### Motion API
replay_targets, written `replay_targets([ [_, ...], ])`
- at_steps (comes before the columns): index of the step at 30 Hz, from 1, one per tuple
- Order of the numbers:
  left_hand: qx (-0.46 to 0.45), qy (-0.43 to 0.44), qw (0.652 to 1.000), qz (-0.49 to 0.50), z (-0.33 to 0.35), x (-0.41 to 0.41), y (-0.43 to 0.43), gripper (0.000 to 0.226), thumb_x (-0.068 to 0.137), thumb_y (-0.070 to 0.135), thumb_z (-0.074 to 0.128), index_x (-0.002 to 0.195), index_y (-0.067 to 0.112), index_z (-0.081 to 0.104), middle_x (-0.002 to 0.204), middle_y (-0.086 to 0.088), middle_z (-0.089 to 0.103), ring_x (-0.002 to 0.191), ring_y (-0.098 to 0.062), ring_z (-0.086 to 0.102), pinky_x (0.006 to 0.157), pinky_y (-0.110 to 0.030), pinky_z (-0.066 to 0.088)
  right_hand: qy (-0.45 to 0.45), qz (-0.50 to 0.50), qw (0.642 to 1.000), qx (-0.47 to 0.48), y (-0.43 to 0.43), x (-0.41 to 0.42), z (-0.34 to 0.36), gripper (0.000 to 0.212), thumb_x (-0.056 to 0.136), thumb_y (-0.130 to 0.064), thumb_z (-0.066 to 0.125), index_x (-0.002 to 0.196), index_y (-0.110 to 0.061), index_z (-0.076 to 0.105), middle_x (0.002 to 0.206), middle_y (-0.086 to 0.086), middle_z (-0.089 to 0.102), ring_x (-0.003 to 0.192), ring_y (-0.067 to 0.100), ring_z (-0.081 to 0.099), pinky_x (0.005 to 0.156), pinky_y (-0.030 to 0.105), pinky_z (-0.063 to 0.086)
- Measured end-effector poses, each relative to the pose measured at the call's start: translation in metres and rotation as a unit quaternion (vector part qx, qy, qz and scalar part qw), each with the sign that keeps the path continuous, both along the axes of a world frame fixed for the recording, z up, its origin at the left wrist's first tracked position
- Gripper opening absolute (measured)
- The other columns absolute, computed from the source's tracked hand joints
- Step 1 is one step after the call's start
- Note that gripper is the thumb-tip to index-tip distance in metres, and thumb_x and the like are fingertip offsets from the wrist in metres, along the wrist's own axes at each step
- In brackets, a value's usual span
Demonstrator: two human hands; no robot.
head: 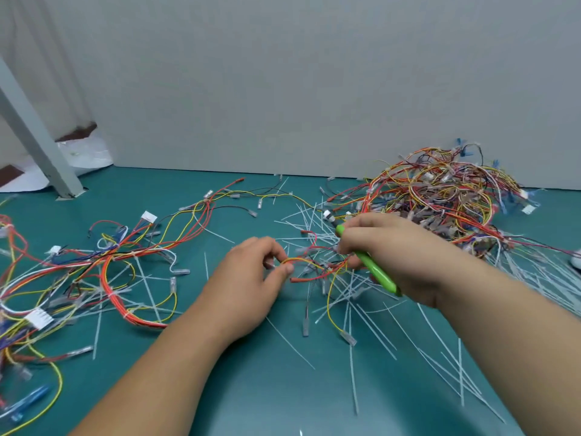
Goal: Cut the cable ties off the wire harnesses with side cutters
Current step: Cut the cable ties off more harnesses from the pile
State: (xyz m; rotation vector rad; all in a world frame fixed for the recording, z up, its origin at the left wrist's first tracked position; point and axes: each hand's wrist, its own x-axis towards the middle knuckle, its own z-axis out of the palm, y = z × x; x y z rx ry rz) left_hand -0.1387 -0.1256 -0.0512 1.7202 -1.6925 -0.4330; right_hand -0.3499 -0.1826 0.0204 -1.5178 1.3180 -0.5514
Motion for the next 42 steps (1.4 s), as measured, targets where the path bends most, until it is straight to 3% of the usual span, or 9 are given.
replay_targets([
  [5,-0.079,0.127,0.988,0.031,0.000,-0.001,-0.003,0.010,0.092,0.030,0.070,0.085,0.033,0.064,0.075,0.013,0.063,0.064,-0.015,0.054,0.061,-0.028,0.045,-0.197,-0.059,0.972,0.112,-0.008,0.008,-0.005,0.021,0.087,-0.017,0.063,0.107,-0.019,0.060,0.086,0.004,0.049,0.053,0.009,0.054,0.051,0.026,0.031],
  [13,-0.152,0.211,0.964,0.061,0.007,0.001,-0.002,0.017,0.096,0.024,0.067,0.093,0.040,0.064,0.093,0.022,0.068,0.051,-0.015,0.064,0.052,-0.016,0.048,-0.289,-0.011,0.926,0.243,-0.037,0.008,0.015,0.022,0.086,-0.024,0.056,0.104,-0.014,0.062,0.081,0.002,0.055,0.068,0.014,0.056,0.058,0.028,0.031],
  [17,-0.161,0.172,0.970,0.053,0.006,0.006,-0.003,0.018,0.090,0.033,0.072,0.104,0.041,0.066,0.099,0.018,0.068,0.051,-0.015,0.048,0.055,-0.031,0.046,-0.333,-0.032,0.926,0.173,-0.052,0.002,0.023,0.013,0.091,-0.023,0.048,0.085,-0.015,0.057,0.058,-0.007,0.054,0.065,0.011,0.046,0.060,0.029,0.026],
  [22,-0.171,0.112,0.974,0.093,0.010,0.011,-0.003,0.038,0.083,0.032,0.082,0.117,0.038,0.068,0.113,0.022,0.057,0.068,0.011,0.049,0.074,-0.009,0.037,-0.433,-0.135,0.891,0.021,-0.087,-0.029,0.052,0.010,0.072,-0.026,0.058,0.075,-0.023,0.050,0.065,-0.008,0.048,0.062,0.008,0.046,0.060,0.027,0.029],
  [25,-0.185,0.079,0.972,0.118,0.013,0.012,-0.001,0.032,0.086,0.019,0.078,0.113,0.035,0.071,0.105,0.024,0.059,0.068,0.007,0.053,0.070,-0.004,0.037,-0.332,-0.207,0.919,-0.047,-0.107,-0.042,0.052,0.016,0.089,-0.025,0.056,0.074,-0.023,0.051,0.070,-0.005,0.045,0.056,0.008,0.043,0.055,0.026,0.029],
  [30,-0.039,-0.053,0.990,0.121,0.005,0.012,0.000,0.013,0.089,0.028,0.071,0.099,0.036,0.071,0.096,0.018,0.067,0.088,-0.003,0.059,0.083,-0.030,0.047,0.121,-0.159,0.972,-0.126,-0.099,-0.047,0.026,0.015,0.080,-0.024,0.075,0.086,-0.013,0.067,0.075,0.006,0.061,0.060,0.020,0.053,0.058,0.029,0.039],
  [34,0.024,-0.069,0.985,0.156,0.000,0.015,-0.001,0.012,0.092,0.030,0.064,0.103,0.035,0.065,0.097,0.011,0.068,0.096,-0.023,0.062,0.085,-0.040,0.052,0.039,-0.188,0.926,-0.326,-0.076,-0.018,0.033,0.035,0.069,-0.039,0.069,0.104,-0.036,0.062,0.088,-0.015,0.067,0.069,-0.006,0.063,0.066,0.025,0.048],
  [39,0.042,-0.072,0.976,0.201,-0.002,0.024,-0.003,0.014,0.095,0.035,0.056,0.108,0.036,0.055,0.099,0.008,0.065,0.098,-0.024,0.062,0.084,-0.043,0.053,-0.044,-0.066,0.966,-0.245,-0.067,0.044,0.019,0.026,0.083,-0.030,0.062,0.109,-0.036,0.064,0.086,-0.002,0.072,0.075,0.015,0.072,0.074,0.049,0.060],
  [42,0.058,-0.082,0.977,0.189,-0.005,0.025,-0.004,0.016,0.095,0.036,0.055,0.111,0.035,0.056,0.101,0.008,0.065,0.102,-0.024,0.061,0.086,-0.043,0.053,0.060,-0.038,0.967,-0.243,-0.081,0.074,0.000,0.023,0.090,-0.021,0.060,0.113,-0.019,0.066,0.080,0.004,0.072,0.069,0.023,0.067,0.070,0.044,0.058],
])
